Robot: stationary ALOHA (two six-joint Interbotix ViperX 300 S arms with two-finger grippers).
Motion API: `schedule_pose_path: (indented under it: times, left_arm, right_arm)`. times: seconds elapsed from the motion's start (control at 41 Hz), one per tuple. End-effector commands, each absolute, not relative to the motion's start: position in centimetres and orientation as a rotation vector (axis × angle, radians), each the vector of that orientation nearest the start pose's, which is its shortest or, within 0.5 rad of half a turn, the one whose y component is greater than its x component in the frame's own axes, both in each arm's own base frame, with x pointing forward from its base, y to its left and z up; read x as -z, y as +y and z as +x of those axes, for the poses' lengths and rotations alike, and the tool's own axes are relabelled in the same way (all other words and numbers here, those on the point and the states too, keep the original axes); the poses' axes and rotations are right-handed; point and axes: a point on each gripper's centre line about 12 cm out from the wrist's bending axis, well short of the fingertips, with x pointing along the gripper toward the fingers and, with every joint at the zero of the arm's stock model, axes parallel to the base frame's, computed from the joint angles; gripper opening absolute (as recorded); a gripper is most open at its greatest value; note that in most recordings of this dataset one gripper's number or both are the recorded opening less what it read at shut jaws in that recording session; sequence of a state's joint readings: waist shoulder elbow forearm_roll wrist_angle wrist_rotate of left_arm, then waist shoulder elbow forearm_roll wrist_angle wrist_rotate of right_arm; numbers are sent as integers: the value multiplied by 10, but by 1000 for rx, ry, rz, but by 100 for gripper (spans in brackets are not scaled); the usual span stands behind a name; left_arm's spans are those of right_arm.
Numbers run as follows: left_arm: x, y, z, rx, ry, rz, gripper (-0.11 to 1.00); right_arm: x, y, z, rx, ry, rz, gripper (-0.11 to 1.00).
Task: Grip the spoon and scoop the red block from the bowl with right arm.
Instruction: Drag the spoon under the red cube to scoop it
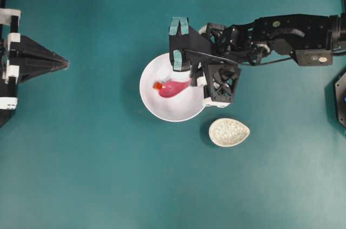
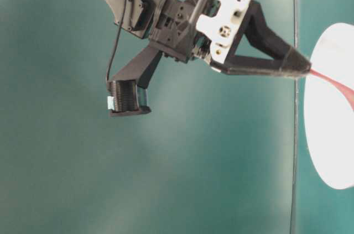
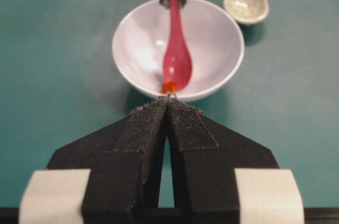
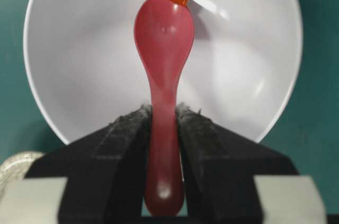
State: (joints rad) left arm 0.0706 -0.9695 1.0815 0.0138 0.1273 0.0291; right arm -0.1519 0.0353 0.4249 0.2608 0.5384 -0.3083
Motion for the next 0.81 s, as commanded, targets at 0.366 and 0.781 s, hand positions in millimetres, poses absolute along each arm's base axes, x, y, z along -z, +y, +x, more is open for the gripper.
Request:
schedule_pose_path:
  times: [0.366,0.781]
  left_arm:
    - [-294,15,201,-72,210,37,0]
    - [-294,15,201,-70,210,37,0]
  right_arm:
    - [-212,-51,410,0,891,55,24]
    - [-220,-52,411,25,862,94,24]
